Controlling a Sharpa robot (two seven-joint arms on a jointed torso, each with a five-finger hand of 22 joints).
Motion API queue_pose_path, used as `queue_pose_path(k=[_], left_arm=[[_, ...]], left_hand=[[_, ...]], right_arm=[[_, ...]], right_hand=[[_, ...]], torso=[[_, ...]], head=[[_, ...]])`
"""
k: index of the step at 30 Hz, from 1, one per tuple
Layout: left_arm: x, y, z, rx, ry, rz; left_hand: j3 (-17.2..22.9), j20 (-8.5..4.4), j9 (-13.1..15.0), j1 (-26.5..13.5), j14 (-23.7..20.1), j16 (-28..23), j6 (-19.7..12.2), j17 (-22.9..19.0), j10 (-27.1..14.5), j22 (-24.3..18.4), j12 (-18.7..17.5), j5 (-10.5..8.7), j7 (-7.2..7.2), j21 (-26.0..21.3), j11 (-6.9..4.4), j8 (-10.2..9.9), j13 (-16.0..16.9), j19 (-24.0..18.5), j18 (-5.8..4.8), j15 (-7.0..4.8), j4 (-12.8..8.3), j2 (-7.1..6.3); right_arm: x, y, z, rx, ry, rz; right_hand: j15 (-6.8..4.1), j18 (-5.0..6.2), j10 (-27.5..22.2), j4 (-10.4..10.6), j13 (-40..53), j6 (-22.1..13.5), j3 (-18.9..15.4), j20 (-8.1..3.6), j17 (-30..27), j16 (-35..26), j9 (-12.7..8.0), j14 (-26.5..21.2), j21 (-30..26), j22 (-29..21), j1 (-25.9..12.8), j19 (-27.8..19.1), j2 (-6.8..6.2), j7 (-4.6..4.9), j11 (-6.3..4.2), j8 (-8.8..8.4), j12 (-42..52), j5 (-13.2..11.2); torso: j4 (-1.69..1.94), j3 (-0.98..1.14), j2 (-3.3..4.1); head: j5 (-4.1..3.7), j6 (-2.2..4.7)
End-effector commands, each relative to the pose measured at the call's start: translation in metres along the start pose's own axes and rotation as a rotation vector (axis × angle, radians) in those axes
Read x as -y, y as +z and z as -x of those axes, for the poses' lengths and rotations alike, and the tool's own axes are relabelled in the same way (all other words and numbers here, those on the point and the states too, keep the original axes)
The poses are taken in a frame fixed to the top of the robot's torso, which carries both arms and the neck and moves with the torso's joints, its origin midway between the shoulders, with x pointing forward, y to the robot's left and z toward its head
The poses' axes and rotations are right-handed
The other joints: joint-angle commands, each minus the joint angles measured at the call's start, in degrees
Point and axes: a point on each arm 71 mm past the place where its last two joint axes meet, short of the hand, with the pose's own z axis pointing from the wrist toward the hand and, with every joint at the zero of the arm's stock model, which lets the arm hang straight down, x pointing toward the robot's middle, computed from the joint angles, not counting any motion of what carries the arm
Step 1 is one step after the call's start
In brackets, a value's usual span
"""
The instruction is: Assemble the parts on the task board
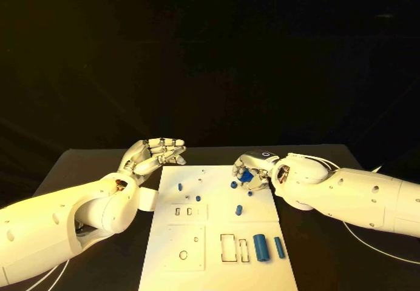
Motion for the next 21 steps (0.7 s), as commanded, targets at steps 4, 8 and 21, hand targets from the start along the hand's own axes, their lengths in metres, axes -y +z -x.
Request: queue_pose_path(k=[4, 8, 21], left_arm=[[0.0033, -0.0001, -0.0021, -0.023, -0.009, -0.009], [0.0039, -0.0001, -0.0016, -0.023, -0.009, -0.009], [0.004, 0.0003, -0.0012, -0.026, -0.015, -0.005]], left_hand=[[0.2, -0.07, 0.1, -0.61, -0.52, 0.52, -0.43, 0.13, 0.32, 0.13, -0.4, -0.2, 0.4, 0.32, 0.22, 0.13, 0.01, -0.52, 0.36, -0.02, 0.19, -0.04], [0.21, -0.05, 0.1, -0.64, -0.55, 0.58, -0.49, 0.16, 0.27, 0.16, -0.44, -0.2, 0.43, 0.37, 0.23, 0.12, 0.01, -0.57, 0.37, -0.01, 0.2, -0.05], [0.25, -0.04, 0.1, -0.65, -0.59, 0.66, -0.54, 0.21, 0.22, 0.21, -0.48, -0.2, 0.46, 0.45, 0.26, 0.1, 0.01, -0.63, 0.38, 0.0, 0.2, -0.02]], right_arm=[[-0.0007, 0.0029, -0.0094, -0.066, -0.05, -0.023], [-0.0025, 0.005, -0.0113, -0.066, -0.05, -0.021], [-0.0072, 0.0097, -0.0126, -0.061, -0.057, -0.03]], right_hand=[[0.24, -0.9, -0.15, 0.47, 0.29, -0.17, -0.1, 0.02, 0.95, 1.06, 0.34, 2.35, 1.14, 1.67, -0.05, 0.84, -0.01, 0.1, 0.11, 0.42, 0.58, 0.28], [0.22, -0.99, 0.02, 0.58, 0.41, -0.1, 0.01, 0.03, 1.15, 1.36, 0.47, 2.36, 1.53, 2.23, -0.01, 1.06, 0.16, 0.1, 0.08, 0.51, 0.73, 0.36], [0.11, -1.26, 1.09, 1.19, 0.88, 0.26, 0.86, 0.01, 1.91, 2.43, 1.01, 2.37, 2.67, 3.92, -0.1, 1.68, 0.9, 0.04, -0.09, 0.87, 1.39, 0.57]], torso=[[0.18, -0.06, 0.49], [0.18, -0.04, 0.55], [0.16, -0.06, 0.54]], head=[[0.12, 0.13], [0.16, 0.05], [0.58, 0.03]])
